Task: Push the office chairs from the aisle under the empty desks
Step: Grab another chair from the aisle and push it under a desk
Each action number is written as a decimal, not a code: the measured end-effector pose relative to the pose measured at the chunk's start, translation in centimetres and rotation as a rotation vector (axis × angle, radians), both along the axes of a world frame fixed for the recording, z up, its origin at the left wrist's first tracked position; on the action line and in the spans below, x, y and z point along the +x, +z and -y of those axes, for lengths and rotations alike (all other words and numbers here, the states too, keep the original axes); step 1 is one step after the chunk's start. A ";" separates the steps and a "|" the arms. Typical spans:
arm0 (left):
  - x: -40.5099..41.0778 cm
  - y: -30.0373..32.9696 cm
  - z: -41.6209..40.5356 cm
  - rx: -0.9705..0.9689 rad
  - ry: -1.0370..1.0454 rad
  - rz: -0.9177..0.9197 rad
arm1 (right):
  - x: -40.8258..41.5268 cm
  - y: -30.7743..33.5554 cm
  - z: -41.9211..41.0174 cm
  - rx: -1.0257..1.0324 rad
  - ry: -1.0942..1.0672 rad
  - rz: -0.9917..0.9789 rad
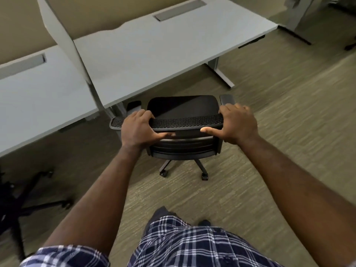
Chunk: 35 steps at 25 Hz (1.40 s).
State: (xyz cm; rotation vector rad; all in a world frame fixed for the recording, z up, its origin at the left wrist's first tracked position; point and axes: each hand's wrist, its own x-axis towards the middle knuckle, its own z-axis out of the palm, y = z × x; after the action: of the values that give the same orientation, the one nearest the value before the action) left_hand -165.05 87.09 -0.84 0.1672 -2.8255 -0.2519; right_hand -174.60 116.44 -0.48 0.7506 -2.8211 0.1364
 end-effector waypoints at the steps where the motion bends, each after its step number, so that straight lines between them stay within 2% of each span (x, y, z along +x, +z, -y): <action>1: -0.4 0.0 -0.2 0.003 0.015 -0.002 | -0.9 0.1 -0.1 0.017 0.025 0.001; 12: -5.2 0.3 -1.4 -0.019 0.161 -0.051 | -10.3 1.4 1.0 0.158 0.171 0.040; 26: -9.8 -0.2 -1.2 -0.065 0.270 0.020 | -17.0 0.5 2.8 0.090 0.261 0.028; 35: -10.9 -0.3 -1.9 -0.071 0.278 0.040 | -20.6 0.6 2.8 0.172 0.307 0.082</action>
State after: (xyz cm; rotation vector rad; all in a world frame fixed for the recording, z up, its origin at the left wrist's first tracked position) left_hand -175.95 89.01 -1.15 0.5481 -2.8009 -0.0876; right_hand -195.16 113.65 0.11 1.2421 -2.7993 -0.0278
